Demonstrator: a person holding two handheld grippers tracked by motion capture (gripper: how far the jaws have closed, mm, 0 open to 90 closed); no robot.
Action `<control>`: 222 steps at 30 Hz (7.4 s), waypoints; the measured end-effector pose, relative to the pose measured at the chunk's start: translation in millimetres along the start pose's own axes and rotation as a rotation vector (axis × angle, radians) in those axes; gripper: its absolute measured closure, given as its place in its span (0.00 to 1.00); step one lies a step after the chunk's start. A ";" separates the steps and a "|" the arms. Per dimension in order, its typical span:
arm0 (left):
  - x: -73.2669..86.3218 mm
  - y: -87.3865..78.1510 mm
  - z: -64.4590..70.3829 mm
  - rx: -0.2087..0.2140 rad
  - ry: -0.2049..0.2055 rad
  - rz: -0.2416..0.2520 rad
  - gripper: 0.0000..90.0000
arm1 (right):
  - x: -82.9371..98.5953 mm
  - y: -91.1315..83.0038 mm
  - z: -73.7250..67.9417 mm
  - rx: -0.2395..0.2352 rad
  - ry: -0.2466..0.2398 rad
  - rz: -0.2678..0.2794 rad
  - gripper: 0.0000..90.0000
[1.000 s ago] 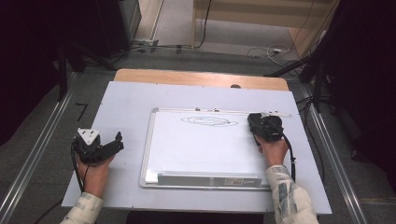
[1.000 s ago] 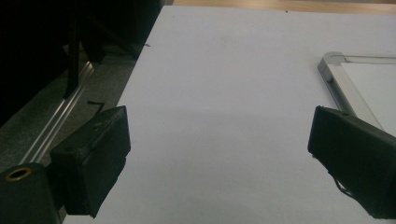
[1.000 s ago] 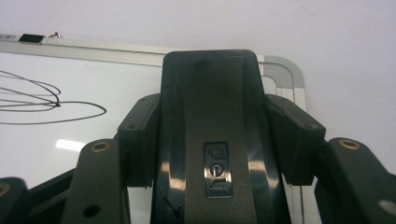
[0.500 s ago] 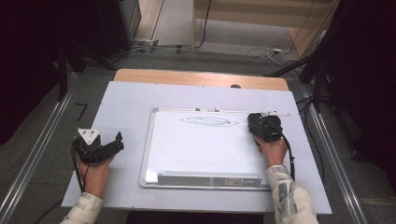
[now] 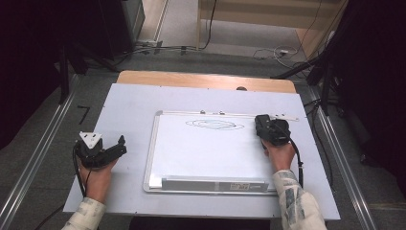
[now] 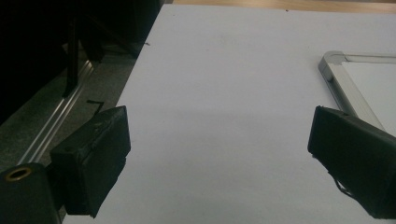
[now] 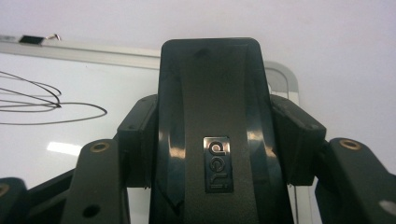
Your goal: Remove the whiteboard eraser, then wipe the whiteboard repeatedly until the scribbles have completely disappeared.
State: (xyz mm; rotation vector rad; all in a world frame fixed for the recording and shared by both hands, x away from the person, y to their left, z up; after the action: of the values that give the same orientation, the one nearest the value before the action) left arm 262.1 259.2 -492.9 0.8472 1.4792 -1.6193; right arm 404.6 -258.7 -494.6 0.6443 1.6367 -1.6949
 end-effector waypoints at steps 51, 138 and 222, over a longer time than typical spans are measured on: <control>0.4 -2.0 -0.5 0.004 -0.004 -0.001 0.07 | -15.5 -28.6 -41.2 -0.137 -0.074 0.025 0.43; 0.7 1.3 1.9 0.013 0.006 -0.009 0.07 | -15.0 15.0 -58.1 -0.232 -0.271 -0.048 0.43; -0.5 0.7 3.3 0.028 0.006 -0.003 0.07 | -26.7 20.3 -130.6 -0.313 -0.365 -0.042 0.43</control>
State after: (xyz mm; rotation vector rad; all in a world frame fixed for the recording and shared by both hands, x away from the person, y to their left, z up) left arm 263.0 256.0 -492.4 0.8666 1.4657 -1.6442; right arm 423.1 -125.3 -498.7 0.1386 1.6060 -1.4386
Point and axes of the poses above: each handheld gripper's, and its own axes: y roughly forward along the jaws, x roughly out of its underside, z roughly to its right, the point moved 1 cm from there along y, roughly forward along the jaws, and after that the axes turned 8 degrees about x, right-handed, at the moved point
